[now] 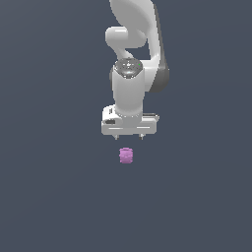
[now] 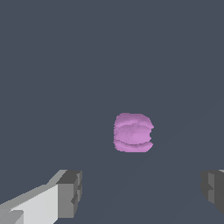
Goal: Pick up the object and move it to a goal position.
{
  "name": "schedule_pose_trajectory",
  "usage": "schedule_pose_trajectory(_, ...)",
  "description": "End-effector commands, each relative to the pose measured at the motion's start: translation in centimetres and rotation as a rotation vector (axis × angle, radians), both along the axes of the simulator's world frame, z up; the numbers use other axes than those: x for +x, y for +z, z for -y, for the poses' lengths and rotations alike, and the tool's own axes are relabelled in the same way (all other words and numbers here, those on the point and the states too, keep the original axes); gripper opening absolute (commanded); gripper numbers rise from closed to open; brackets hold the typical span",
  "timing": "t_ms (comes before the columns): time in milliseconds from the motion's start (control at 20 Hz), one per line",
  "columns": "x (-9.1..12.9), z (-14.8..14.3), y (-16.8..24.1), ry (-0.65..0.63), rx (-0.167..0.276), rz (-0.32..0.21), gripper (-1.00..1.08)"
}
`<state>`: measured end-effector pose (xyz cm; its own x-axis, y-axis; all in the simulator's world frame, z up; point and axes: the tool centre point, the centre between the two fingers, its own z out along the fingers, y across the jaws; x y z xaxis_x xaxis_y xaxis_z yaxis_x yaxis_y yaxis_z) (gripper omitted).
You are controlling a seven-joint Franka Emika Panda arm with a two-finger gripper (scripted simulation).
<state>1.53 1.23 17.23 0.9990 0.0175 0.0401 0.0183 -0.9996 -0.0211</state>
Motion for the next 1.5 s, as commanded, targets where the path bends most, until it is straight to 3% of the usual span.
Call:
schedule_pose_trajectory(0,0.0,0.0,0.0,0.0,0.0,0.0,1.0)
schedule_pose_trajectory(550,-0.2,-2.8,0.3,0.064,0.022,-0.005,1.0)
schedule_pose_trajectory(1000,0.2,-2.1,-1.0,0.043,0.015,-0.01,1.0)
schedule_pose_trajectory(1450,1.3,0.2,-5.8,-0.021,-0.008,-0.031,1.0)
